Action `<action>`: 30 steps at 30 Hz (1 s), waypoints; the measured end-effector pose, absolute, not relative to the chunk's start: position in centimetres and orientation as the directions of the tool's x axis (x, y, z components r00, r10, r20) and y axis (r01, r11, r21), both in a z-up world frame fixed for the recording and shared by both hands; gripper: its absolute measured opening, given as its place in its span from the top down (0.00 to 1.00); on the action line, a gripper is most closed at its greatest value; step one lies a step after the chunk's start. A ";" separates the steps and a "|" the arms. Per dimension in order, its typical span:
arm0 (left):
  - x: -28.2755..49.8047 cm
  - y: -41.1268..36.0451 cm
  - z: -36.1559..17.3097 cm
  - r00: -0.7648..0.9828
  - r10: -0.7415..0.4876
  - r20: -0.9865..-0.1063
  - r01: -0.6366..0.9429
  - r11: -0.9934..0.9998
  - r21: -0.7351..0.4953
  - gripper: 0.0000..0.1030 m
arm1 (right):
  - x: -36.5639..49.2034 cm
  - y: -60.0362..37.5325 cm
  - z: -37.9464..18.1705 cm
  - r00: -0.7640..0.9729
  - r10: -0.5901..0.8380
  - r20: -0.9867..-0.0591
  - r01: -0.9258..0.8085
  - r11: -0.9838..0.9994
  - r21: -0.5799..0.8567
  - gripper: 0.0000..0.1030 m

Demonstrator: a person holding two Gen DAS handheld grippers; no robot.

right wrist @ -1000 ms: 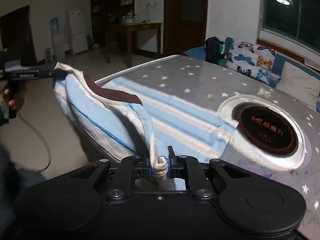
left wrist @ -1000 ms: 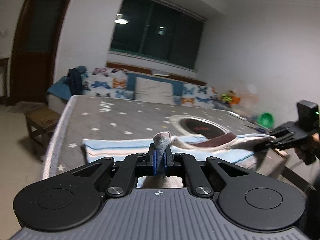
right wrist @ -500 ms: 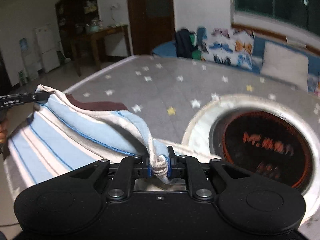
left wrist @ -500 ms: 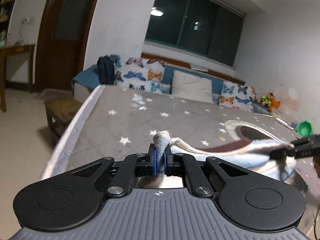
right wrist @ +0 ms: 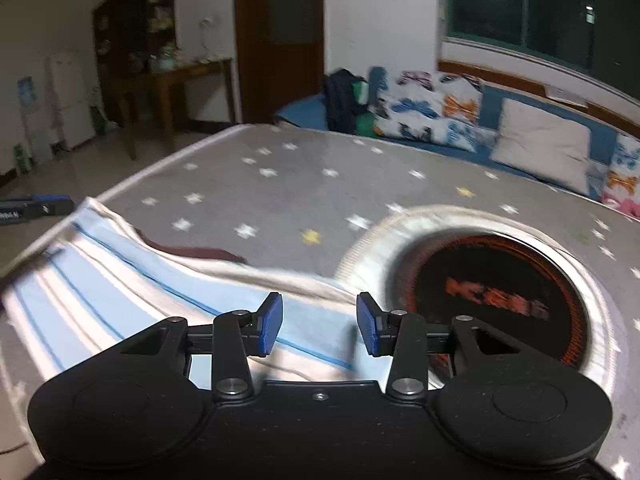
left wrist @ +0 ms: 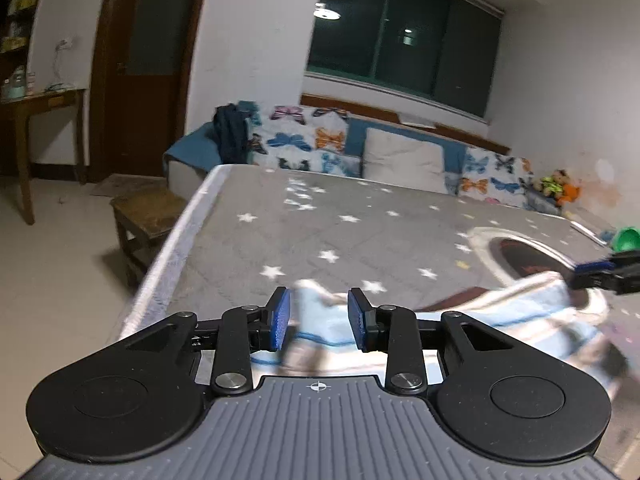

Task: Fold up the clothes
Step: 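Open the right gripper to release the folded edge while the left gripper smooths the shirt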

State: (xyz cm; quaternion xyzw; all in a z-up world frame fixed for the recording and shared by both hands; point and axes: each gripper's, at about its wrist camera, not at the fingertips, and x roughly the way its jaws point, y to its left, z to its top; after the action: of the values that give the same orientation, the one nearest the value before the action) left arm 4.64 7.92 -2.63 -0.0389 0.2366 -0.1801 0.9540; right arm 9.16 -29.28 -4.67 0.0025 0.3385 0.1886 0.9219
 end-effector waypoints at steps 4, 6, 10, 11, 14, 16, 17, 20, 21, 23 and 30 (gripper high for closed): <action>3.9 5.2 -3.5 0.772 -0.401 -0.493 0.389 0.912 -0.133 0.68 | 9.2 -29.3 -4.8 0.703 0.346 -0.621 -0.337 0.931 0.138 0.58; 4.1 4.6 -4.4 0.762 -0.372 -0.530 0.373 0.921 -0.110 0.68 | 9.3 -29.3 -4.8 0.704 0.345 -0.621 -0.333 0.933 0.140 0.62; 4.6 5.0 -6.0 0.725 -0.372 -0.579 0.353 0.923 -0.150 0.68 | 9.4 -29.3 -4.9 0.707 0.342 -0.619 -0.324 0.935 0.146 0.71; 4.6 5.2 -6.2 0.721 -0.374 -0.584 0.351 0.923 -0.157 0.68 | 9.4 -29.3 -5.0 0.708 0.341 -0.619 -0.321 0.935 0.147 0.74; 4.3 5.7 -6.5 0.712 -0.383 -0.588 0.351 0.920 -0.174 0.67 | 9.5 -29.3 -5.0 0.710 0.338 -0.617 -0.315 0.937 0.152 0.74; 4.4 5.6 -6.2 0.710 -0.386 -0.589 0.357 0.918 -0.172 0.66 | 9.5 -29.3 -5.1 0.712 0.337 -0.617 -0.310 0.938 0.154 0.74; 4.4 5.6 -6.1 0.710 -0.384 -0.591 0.360 0.918 -0.165 0.66 | 9.5 -29.3 -5.1 0.712 0.336 -0.616 -0.308 0.939 0.156 0.74; 4.9 5.3 -5.8 0.706 -0.382 -0.596 0.363 0.918 -0.158 0.65 | 9.6 -29.2 -5.2 0.715 0.333 -0.615 -0.301 0.940 0.160 0.74; 5.1 5.3 -5.7 0.703 -0.385 -0.598 0.363 0.917 -0.163 0.65 | 9.6 -29.2 -5.2 0.715 0.332 -0.615 -0.299 0.941 0.161 0.76; 5.5 5.0 -5.1 0.705 -0.402 -0.584 0.371 0.911 -0.180 0.64 | 9.7 -29.2 -5.3 0.717 0.331 -0.614 -0.294 0.942 0.164 0.76; 9.5 4.8 -4.9 0.709 -0.402 -0.579 0.332 0.915 -0.229 0.61 | 9.8 -29.2 -5.5 0.722 0.325 -0.611 -0.278 0.945 0.174 0.76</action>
State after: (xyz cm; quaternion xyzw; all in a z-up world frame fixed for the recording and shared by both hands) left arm 9.54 4.82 -4.94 -0.0539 0.3255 -0.1988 0.9228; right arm 9.80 -29.23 -5.47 0.0348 0.3357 0.1626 0.9272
